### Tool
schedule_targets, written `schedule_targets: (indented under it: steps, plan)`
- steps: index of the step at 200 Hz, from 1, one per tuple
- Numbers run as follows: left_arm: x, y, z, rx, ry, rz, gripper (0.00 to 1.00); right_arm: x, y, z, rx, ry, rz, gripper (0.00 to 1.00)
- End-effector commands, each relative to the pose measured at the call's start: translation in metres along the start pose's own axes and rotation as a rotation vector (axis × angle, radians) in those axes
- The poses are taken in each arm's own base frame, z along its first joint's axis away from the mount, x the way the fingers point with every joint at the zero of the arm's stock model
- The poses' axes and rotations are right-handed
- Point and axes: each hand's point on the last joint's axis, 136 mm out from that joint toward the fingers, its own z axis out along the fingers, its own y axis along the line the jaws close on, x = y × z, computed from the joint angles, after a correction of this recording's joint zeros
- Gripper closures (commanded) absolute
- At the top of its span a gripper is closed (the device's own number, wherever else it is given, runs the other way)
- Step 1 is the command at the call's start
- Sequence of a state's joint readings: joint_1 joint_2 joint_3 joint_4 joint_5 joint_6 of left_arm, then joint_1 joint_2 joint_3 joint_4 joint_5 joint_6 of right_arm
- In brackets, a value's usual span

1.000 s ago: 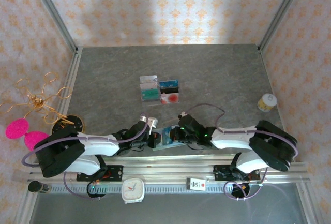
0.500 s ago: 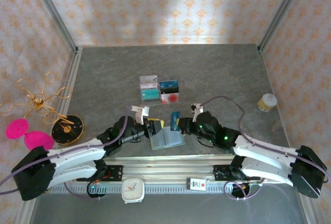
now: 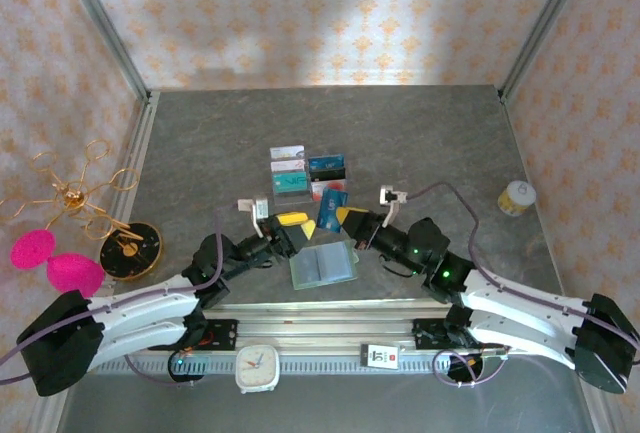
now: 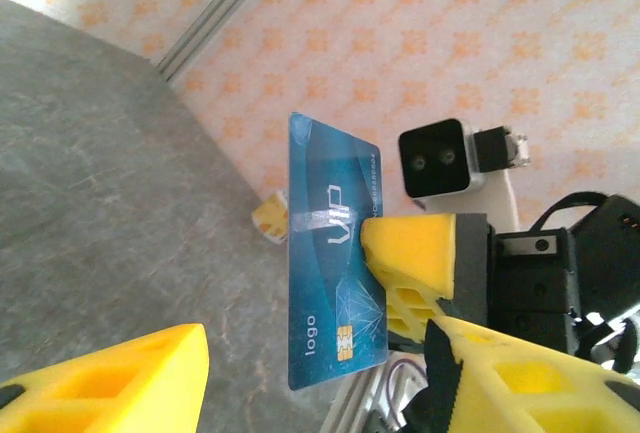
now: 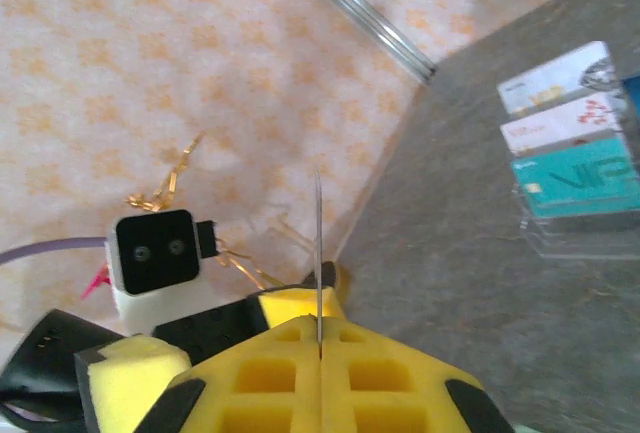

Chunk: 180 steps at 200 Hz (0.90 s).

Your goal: Take the credit cards out of the card holder

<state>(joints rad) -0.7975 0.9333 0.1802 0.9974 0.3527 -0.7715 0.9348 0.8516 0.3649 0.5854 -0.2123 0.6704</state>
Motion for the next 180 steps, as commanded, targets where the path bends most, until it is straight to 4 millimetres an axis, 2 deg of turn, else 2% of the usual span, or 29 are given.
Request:
schedule_targets:
  steps: [1,17,45,69,105,125,149,164,180]
  plan:
    - [-0.016,-0.026,-0.003,0.128,-0.064,-0.013,0.36,-0.010,0.026,-0.001,-0.128,-0.034,0.028,1.00]
    - [-0.014,-0.028,0.001,0.138,-0.046,-0.021,0.38,-0.010,0.030,-0.001,-0.147,-0.035,0.039,1.00]
    - [-0.009,-0.028,0.007,0.154,-0.021,-0.041,0.50,-0.009,0.037,-0.001,-0.190,-0.025,0.044,1.00]
    - [-0.009,-0.033,0.008,0.184,-0.018,-0.050,0.68,-0.004,0.030,0.003,-0.162,-0.010,0.050,1.00]
    - [-0.013,-0.043,0.006,0.223,-0.026,-0.047,0.87,0.006,0.014,0.011,-0.105,0.017,0.060,1.00]
    - [-0.016,-0.044,0.005,0.222,-0.036,-0.038,0.89,0.012,0.006,0.016,-0.074,0.042,0.055,1.00]
    - [-0.018,-0.040,0.009,0.187,-0.031,-0.006,1.00,0.022,-0.002,0.022,-0.028,0.083,0.041,1.00]
    - [-0.021,-0.035,0.012,0.144,-0.020,0.030,1.00,0.028,-0.013,0.023,0.033,0.111,0.018,1.00]
    - [-0.026,-0.024,0.018,0.050,0.012,0.107,1.00,0.022,-0.029,0.016,0.148,0.106,-0.025,0.87]
